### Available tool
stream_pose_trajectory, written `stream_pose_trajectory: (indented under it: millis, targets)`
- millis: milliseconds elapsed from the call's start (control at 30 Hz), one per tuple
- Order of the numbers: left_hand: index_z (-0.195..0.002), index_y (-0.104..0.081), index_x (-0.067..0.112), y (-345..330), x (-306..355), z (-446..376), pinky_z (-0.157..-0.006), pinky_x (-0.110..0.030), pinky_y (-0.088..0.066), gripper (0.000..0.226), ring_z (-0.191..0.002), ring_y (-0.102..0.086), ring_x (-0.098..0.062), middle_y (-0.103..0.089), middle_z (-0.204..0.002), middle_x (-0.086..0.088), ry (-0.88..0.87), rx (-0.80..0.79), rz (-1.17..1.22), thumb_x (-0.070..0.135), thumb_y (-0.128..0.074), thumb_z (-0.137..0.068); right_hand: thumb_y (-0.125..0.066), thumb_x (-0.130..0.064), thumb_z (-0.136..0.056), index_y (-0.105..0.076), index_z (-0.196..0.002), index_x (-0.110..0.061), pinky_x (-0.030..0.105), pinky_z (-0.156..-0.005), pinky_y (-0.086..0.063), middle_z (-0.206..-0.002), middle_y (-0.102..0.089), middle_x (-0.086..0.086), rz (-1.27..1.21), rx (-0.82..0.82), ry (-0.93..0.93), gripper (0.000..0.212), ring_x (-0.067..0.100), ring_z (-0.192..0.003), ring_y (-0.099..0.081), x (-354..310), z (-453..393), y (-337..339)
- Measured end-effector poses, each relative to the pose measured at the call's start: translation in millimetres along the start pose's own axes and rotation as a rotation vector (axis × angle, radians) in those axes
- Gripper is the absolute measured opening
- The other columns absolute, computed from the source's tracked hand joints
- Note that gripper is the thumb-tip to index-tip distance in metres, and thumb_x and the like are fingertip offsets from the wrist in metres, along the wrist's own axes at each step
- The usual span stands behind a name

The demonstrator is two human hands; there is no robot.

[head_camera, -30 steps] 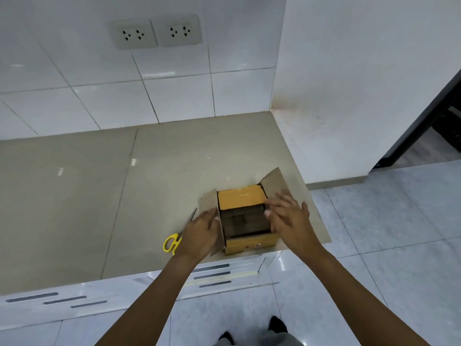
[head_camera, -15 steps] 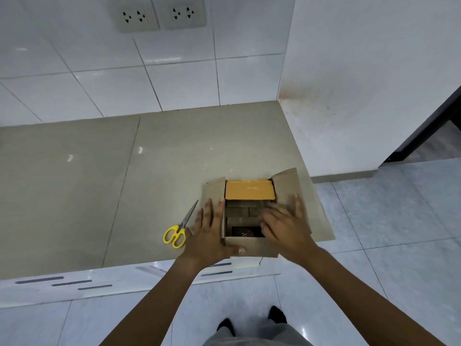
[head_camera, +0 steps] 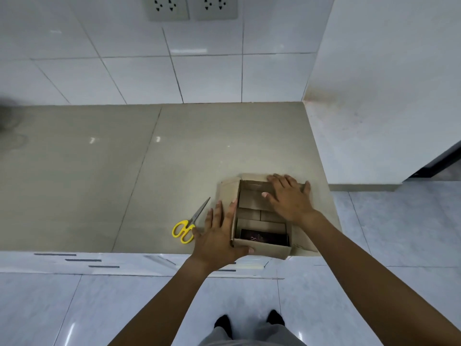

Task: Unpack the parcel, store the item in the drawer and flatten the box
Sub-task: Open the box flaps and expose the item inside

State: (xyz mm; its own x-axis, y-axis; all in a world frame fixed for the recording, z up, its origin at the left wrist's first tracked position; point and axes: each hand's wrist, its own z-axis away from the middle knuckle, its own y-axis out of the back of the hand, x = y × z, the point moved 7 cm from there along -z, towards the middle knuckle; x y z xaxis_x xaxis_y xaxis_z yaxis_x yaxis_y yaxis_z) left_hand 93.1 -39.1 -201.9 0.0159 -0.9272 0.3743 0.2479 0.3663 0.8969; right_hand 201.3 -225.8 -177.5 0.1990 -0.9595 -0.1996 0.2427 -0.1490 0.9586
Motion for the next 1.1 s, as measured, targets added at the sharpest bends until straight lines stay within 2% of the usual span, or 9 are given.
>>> stream_pose_trajectory:
  millis: [167, 267, 333, 533, 633, 800, 967, 1033, 1100]
  targets:
    - [-0.135, 0.034, 0.052, -6, 5, -6, -0.106, -0.070, -0.021, 0.115, -0.149, -0.001, -0.028, 0.001, -0.163, -0.003, 0.038, 0.020, 0.044, 0.090, -0.043, -0.058, -0.018, -0.058, -0.092, -0.040, -0.140, -0.023, 0.068, -0.111, 0.006, -0.154, -0.032, 0.005, 0.221, 0.247, 0.157, 0.063, 0.022, -0.146, -0.021, -33, 22, 20]
    - [-0.136, 0.036, 0.048, -4, 11, -21, -0.107, -0.072, -0.018, 0.114, -0.149, 0.001, -0.032, 0.001, -0.162, -0.009, 0.050, 0.009, 0.047, 0.080, -0.051, -0.068, -0.016, -0.057, -0.094, -0.063, -0.109, -0.022, 0.062, -0.112, 0.011, -0.112, -0.069, 0.005, 0.193, 0.161, 0.186, 0.061, 0.020, -0.121, -0.055, -45, 32, 10]
    - [-0.143, 0.027, 0.041, 3, 13, -35, -0.101, -0.076, -0.020, 0.113, -0.148, -0.003, -0.036, -0.002, -0.162, -0.012, 0.099, 0.026, 0.011, 0.076, -0.053, -0.072, -0.020, -0.057, -0.095, -0.064, -0.099, -0.022, 0.059, -0.111, 0.015, -0.088, -0.073, 0.005, 0.134, 0.092, 0.142, 0.057, 0.021, -0.101, -0.065, -41, 33, 4]
    - [-0.139, 0.028, 0.048, 23, 15, -77, -0.098, -0.081, -0.012, 0.113, -0.148, 0.002, -0.033, 0.007, -0.162, -0.003, 0.178, -0.102, -0.062, 0.085, -0.048, -0.064, -0.027, -0.063, -0.092, -0.052, -0.126, -0.018, 0.064, -0.111, 0.007, -0.130, -0.051, 0.012, 0.077, 0.009, 0.039, 0.062, 0.035, -0.125, -0.045, -29, 15, 8]
    - [-0.134, 0.035, 0.050, 28, 14, -88, -0.099, -0.081, -0.010, 0.112, -0.148, 0.005, -0.031, 0.011, -0.162, -0.002, 0.205, -0.164, -0.082, 0.084, -0.048, -0.066, -0.031, -0.071, -0.085, -0.046, -0.128, -0.021, 0.067, -0.111, 0.001, -0.131, -0.043, 0.012, 0.010, -0.093, -0.004, 0.067, 0.037, -0.126, -0.043, -24, 1, 12]
    - [-0.135, 0.034, 0.052, 32, 15, -87, -0.100, -0.081, -0.010, 0.113, -0.148, 0.007, -0.031, 0.013, -0.162, -0.004, 0.198, -0.216, -0.049, 0.079, -0.054, -0.070, -0.033, -0.068, -0.082, -0.038, -0.128, -0.018, 0.065, -0.109, -0.005, -0.134, -0.052, 0.014, 0.019, -0.179, -0.065, 0.068, 0.038, -0.131, -0.037, -22, -7, 2]
    - [-0.139, 0.032, 0.048, 36, 19, -84, -0.102, -0.080, -0.010, 0.113, -0.148, 0.006, -0.032, 0.013, -0.162, -0.007, 0.181, -0.229, -0.046, 0.071, -0.059, -0.075, -0.041, -0.072, -0.077, -0.043, -0.133, -0.022, 0.062, -0.107, -0.013, -0.132, -0.044, 0.012, 0.009, -0.224, -0.084, 0.075, 0.036, -0.119, -0.048, -21, -11, 8]
    - [-0.140, 0.032, 0.046, 36, 19, -86, -0.101, -0.080, -0.012, 0.115, -0.148, 0.005, -0.032, 0.010, -0.162, -0.007, 0.171, -0.229, -0.078, 0.074, -0.058, -0.073, -0.046, -0.074, -0.075, -0.055, -0.122, -0.026, 0.057, -0.102, -0.021, -0.123, -0.046, 0.010, 0.024, -0.160, -0.080, 0.068, 0.034, -0.113, -0.050, -21, -9, 18]
    - [-0.140, 0.031, 0.046, 32, 18, -87, -0.101, -0.079, -0.014, 0.117, -0.148, 0.002, -0.033, 0.007, -0.162, -0.007, 0.152, -0.212, -0.089, 0.075, -0.059, -0.071, -0.052, -0.070, -0.076, -0.058, -0.111, -0.021, 0.054, -0.099, -0.026, -0.116, -0.051, 0.010, 0.005, 0.064, -0.072, 0.061, 0.032, -0.109, -0.051, -27, 2, 33]
